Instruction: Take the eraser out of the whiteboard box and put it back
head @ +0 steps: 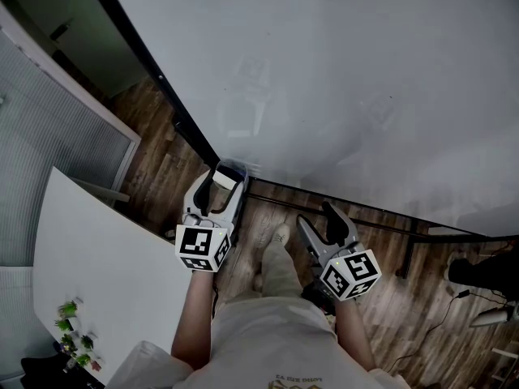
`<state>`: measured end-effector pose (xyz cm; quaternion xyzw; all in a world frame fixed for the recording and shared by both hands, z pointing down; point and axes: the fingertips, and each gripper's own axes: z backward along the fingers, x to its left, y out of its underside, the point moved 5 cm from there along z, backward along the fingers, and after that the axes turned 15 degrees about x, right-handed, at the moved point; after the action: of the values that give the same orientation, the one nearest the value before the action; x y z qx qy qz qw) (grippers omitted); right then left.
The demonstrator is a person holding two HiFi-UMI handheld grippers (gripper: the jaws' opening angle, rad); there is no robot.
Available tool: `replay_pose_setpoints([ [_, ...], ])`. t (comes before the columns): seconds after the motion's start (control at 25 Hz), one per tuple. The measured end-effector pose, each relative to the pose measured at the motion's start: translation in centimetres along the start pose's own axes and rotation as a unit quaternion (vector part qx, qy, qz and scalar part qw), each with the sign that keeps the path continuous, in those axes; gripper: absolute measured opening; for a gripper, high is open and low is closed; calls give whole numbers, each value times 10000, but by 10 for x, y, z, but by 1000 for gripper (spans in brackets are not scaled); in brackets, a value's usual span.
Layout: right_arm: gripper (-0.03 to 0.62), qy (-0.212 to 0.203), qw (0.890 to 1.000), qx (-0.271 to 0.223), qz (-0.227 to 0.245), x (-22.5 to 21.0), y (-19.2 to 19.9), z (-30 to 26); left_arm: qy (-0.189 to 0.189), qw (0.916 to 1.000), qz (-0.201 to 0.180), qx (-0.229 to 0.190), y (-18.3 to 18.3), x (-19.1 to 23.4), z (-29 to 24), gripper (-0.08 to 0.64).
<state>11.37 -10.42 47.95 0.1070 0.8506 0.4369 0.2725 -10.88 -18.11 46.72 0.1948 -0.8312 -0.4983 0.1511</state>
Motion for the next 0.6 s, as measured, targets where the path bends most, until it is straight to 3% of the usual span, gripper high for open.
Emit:
replay_pose_setpoints([
  [0.6, 285, 146, 9994, -279, 121, 4, -8, 24, 44, 9994, -190, -290, -19, -16, 26, 262],
])
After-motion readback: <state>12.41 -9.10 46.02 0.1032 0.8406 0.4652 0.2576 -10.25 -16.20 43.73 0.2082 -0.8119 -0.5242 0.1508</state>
